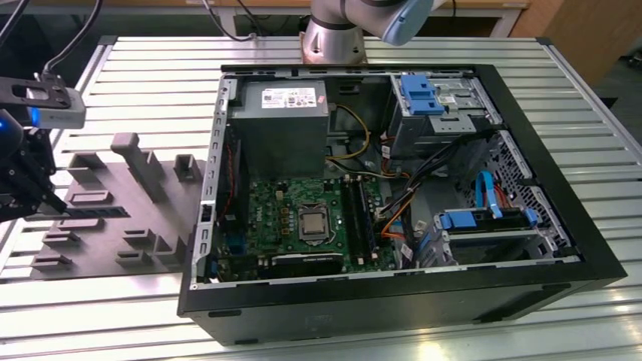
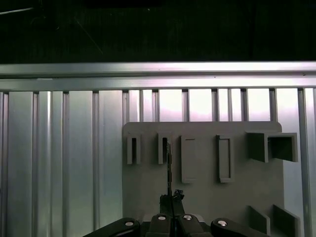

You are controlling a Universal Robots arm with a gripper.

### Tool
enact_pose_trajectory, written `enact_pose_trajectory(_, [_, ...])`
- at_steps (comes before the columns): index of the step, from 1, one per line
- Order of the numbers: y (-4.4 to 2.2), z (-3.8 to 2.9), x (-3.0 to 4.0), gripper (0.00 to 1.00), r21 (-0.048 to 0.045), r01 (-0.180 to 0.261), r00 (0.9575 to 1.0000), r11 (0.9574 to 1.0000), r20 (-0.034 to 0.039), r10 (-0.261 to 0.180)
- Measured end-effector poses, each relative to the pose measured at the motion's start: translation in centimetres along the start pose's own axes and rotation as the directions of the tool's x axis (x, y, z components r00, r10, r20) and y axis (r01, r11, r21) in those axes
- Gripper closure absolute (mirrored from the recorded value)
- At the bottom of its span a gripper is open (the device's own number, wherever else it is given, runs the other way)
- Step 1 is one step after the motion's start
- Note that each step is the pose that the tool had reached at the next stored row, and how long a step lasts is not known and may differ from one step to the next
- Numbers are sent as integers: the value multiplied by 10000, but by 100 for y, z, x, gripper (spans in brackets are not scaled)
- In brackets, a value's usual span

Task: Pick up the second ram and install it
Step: 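Pick up the second ram and move it above second insertion slot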

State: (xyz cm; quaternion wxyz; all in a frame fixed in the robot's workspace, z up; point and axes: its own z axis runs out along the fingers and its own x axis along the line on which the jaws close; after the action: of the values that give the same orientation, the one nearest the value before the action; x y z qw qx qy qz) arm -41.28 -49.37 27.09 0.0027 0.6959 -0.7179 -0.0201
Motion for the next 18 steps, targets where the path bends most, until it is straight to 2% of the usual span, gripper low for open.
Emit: enact_pose_trajectory(18, [2,-63,-1,88,0,1,10000,10000,0,-1])
